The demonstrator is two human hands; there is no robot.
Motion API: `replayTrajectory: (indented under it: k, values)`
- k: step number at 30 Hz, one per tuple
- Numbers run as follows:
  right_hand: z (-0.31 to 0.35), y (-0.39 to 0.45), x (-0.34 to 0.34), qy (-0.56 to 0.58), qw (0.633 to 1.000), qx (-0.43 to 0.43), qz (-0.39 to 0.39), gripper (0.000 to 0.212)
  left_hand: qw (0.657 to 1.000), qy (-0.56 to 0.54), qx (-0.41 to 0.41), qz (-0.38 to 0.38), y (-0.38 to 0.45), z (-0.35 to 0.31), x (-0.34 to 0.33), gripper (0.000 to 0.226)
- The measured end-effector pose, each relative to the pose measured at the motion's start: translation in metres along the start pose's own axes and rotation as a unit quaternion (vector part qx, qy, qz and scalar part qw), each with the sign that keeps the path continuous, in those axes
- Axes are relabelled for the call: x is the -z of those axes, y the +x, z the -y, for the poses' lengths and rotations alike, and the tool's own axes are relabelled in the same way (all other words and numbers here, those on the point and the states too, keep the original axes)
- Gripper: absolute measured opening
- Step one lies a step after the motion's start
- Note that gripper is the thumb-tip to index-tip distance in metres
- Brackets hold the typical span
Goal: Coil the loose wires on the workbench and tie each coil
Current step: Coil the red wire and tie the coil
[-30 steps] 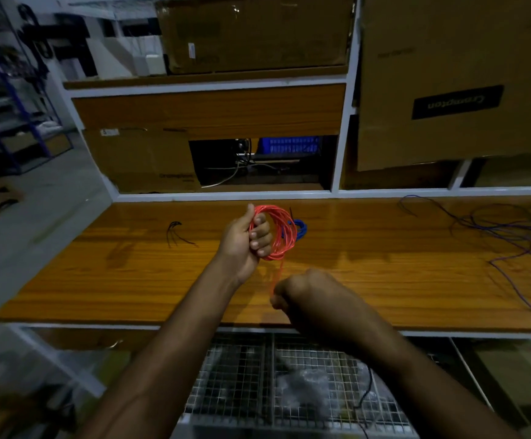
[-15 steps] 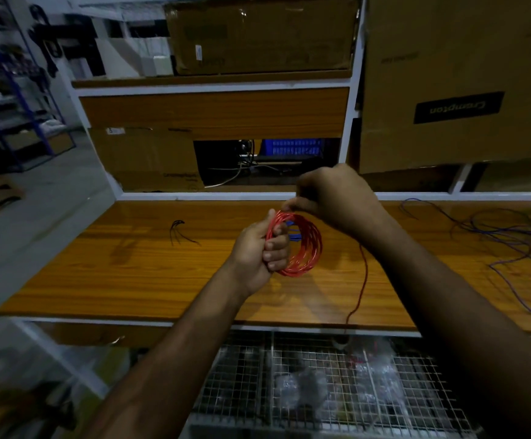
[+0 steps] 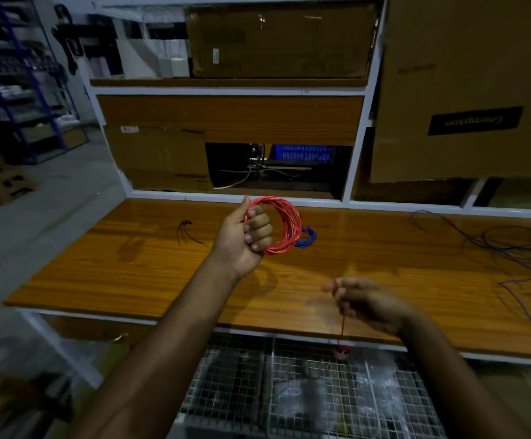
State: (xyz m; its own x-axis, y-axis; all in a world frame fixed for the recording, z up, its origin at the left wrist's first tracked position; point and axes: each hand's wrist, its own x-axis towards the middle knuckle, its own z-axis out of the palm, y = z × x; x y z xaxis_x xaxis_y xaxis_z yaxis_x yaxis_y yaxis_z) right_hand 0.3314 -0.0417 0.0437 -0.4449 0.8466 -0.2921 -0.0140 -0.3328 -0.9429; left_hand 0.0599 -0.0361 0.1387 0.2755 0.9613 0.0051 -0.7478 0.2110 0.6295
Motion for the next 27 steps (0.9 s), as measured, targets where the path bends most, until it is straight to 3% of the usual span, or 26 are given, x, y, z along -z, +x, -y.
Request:
replayTrajectory:
  k: [2, 4, 6, 8, 10, 13, 16, 18, 23, 27]
  values:
    - [-0.014, 0.0, -0.029, -0.117, 0.99, 0.0, -0.079, 0.015, 1.0, 0.013, -0.006, -0.02, 0.005, 0.007, 0.0, 0.044]
    - [-0.013, -0.002, -0.062, -0.284, 0.948, 0.028, -0.143, 0.011, 0.999, 0.027, -0.012, -0.039, 0.008, 0.014, 0.0, 0.044]
    - [0.003, -0.01, -0.091, -0.447, 0.885, 0.047, -0.119, 0.018, 0.998, 0.043, -0.016, -0.046, 0.011, 0.019, 0.001, 0.044]
    - [0.03, -0.024, -0.115, -0.538, 0.837, 0.073, -0.073, 0.022, 0.996, 0.069, -0.015, -0.048, 0.012, 0.022, 0.0, 0.044]
    - [0.06, -0.039, -0.132, -0.56, 0.819, 0.121, -0.038, 0.015, 0.993, 0.105, -0.012, -0.048, 0.012, 0.024, -0.001, 0.043]
    - [0.102, -0.058, -0.141, -0.524, 0.843, 0.12, 0.008, 0.021, 0.983, 0.174, -0.015, -0.05, 0.007, 0.028, -0.004, 0.042]
    - [0.131, -0.056, -0.14, -0.631, 0.738, 0.239, -0.031, 0.035, 0.967, 0.249, -0.019, -0.057, 0.002, 0.034, -0.007, 0.044]
    - [0.145, -0.049, -0.137, -0.643, 0.697, 0.306, -0.085, 0.032, 0.964, 0.258, -0.035, -0.053, 0.0, 0.037, -0.011, 0.038]
    - [0.161, -0.02, -0.114, -0.617, 0.654, 0.408, -0.158, 0.018, 0.986, 0.167, 0.019, -0.014, -0.004, 0.036, -0.018, 0.042]
    - [0.165, -0.003, -0.093, -0.623, 0.626, 0.426, -0.197, 0.024, 0.99, 0.11, 0.085, 0.037, -0.007, 0.031, -0.017, 0.044]
